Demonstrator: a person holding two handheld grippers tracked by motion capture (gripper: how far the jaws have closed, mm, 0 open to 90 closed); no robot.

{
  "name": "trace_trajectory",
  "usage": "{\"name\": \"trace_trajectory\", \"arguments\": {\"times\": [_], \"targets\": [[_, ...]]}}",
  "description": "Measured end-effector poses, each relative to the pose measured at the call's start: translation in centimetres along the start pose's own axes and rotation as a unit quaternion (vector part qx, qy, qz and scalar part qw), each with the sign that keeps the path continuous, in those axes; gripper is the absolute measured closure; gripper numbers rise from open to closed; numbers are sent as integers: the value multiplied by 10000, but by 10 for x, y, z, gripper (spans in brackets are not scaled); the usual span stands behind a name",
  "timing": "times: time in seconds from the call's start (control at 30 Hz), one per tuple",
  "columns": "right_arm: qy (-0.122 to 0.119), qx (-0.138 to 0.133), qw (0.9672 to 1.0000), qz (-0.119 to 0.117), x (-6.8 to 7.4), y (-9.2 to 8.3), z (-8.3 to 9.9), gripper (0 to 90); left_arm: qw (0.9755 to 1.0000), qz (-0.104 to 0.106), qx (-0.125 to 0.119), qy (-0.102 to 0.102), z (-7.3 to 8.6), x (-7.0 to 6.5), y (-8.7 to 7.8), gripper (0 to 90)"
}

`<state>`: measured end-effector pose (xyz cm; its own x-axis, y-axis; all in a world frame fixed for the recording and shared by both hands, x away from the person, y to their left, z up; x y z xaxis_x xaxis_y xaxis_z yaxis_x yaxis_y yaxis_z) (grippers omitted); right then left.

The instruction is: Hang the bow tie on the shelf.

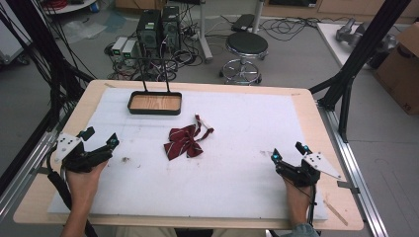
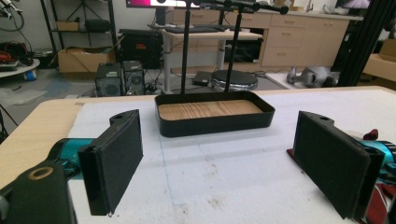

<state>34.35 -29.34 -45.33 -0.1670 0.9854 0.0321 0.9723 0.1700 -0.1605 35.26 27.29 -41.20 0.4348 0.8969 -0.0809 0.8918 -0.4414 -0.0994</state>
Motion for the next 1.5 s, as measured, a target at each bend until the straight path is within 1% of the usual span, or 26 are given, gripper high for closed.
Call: {"name": "trace_trajectory", "arguments": {"times": [0.17,0.27,0.33,0.4,0.67,0.77,0.83,0.9,1.03,1.13,1.2,1.27,1.37,1.4,1.43,1.5], "targets": [[-25,-6,10000,-20,0,0,0,113,10000,-22,-13,-7,-1,1,0,163],[-34,1,10000,-17,1,0,0,113,10000,12,-32,-67,-1,0,2,162],[-43,3,10000,-12,0,0,0,113,10000,24,1,-35,-1,0,2,163],[-42,-3,10000,-14,1,0,0,113,10000,47,9,-69,0,-2,3,163],[-70,-3,10000,31,0,0,0,113,9996,248,116,-67,2,-15,12,164],[-74,-1,10000,32,1,0,0,113,9992,348,186,7,2,-24,20,165],[-88,-5,10000,20,1,0,0,113,9986,444,276,37,3,-31,28,165],[-82,-9,10000,12,1,0,0,113,9979,548,359,9,7,-39,39,166],[-63,9,10000,-5,1,0,0,113,9953,781,571,17,16,-61,66,169],[-71,0,10000,-15,1,1,0,113,9937,947,598,-9,17,-77,83,172],[-73,4,10000,-11,1,1,0,113,9917,1065,715,2,20,-88,97,176],[-73,8,10000,-30,1,1,1,113,9901,1145,815,-6,23,-99,111,176],[-70,15,10000,-27,1,1,1,113,9886,1218,890,-11,26,-110,125,180],[-65,14,10000,-33,1,1,1,113,9874,1257,964,4,27,-114,130,186],[-66,6,10000,-40,1,1,0,113,9869,1249,1023,8,29,-117,135,186],[-60,9,10000,-48,2,1,1,113,9855,1301,1092,-7,32,-124,145,186]]}}
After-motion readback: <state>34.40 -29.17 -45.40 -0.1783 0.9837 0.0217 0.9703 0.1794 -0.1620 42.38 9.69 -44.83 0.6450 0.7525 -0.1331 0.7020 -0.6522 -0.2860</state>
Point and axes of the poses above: each handheld gripper's, and its own axes: y roughly forward along the jaws, z roughly out of its underside, x roughly to its left, the point moved 7 cm from there along y, roughly forward along the jaws, and after that the axes turned 9 degrees about z, right-handed, at the moved point
